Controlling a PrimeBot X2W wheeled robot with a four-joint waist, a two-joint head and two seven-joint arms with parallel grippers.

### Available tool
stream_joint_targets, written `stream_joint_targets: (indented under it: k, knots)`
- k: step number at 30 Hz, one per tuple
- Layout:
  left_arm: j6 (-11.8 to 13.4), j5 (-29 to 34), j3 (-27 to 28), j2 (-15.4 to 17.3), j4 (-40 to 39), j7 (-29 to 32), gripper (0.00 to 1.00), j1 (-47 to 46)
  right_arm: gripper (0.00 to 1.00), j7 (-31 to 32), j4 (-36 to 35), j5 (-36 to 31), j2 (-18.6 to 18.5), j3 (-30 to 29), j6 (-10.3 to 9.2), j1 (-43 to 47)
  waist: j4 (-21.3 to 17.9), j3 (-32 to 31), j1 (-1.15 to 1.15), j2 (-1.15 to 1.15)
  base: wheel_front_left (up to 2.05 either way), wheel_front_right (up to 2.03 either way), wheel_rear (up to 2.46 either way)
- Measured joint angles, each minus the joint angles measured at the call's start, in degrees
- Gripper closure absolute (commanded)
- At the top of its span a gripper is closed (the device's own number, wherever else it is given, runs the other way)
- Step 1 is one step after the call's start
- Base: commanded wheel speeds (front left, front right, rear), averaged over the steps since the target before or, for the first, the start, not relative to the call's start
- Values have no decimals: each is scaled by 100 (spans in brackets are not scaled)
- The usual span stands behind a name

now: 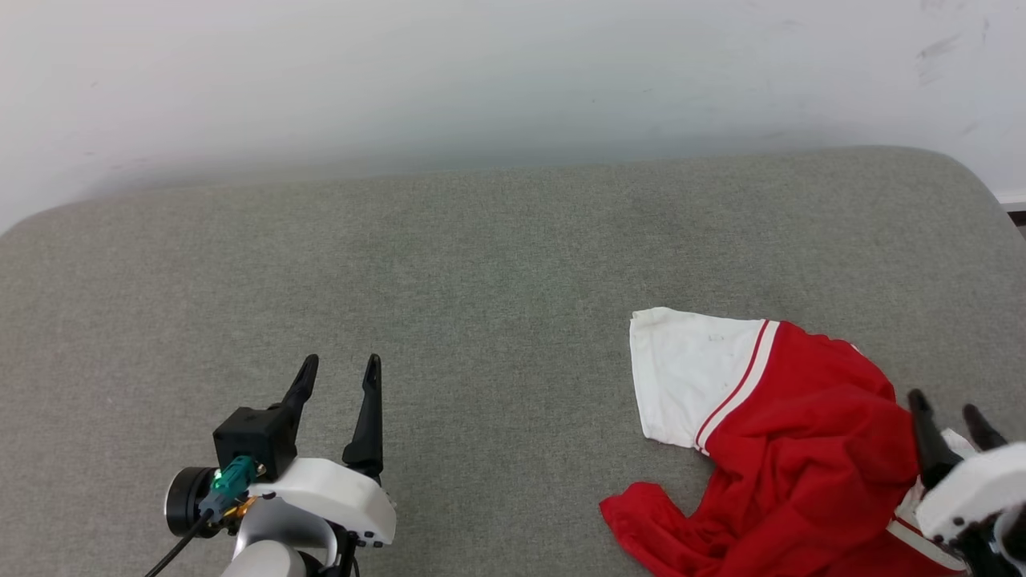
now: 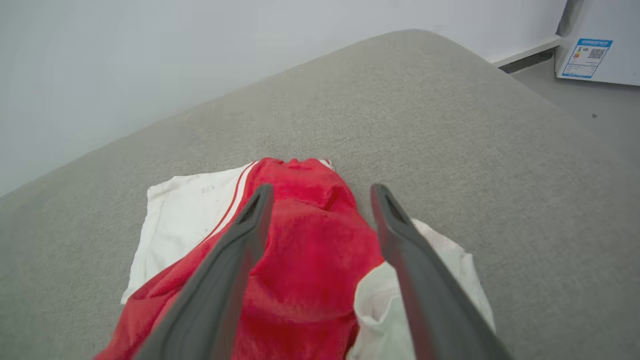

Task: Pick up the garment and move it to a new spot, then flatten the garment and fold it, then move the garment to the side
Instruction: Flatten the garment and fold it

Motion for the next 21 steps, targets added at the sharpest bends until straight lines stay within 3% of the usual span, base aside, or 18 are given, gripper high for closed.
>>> stream_joint_targets:
  k: [10, 14, 21]
  knots:
    - [-44, 54, -96, 19, -120, 21, 0, -226, 0, 2939, 120, 63, -650, 1288, 1, -1068, 142, 319, 0, 0, 0, 0, 0]
    - [-92, 93, -135, -10, -103, -7, 0, -382, 0, 3456, 469, 100, -779, 1579, 1, -1520, 276, 552, 0, 0, 0, 0, 0]
    - [-165, 94, -176, -90, 27, -73, 0, -615, 0, 3790, 1406, 186, -861, 1872, 0, -1950, 541, 907, 1, 0, 0, 0, 0]
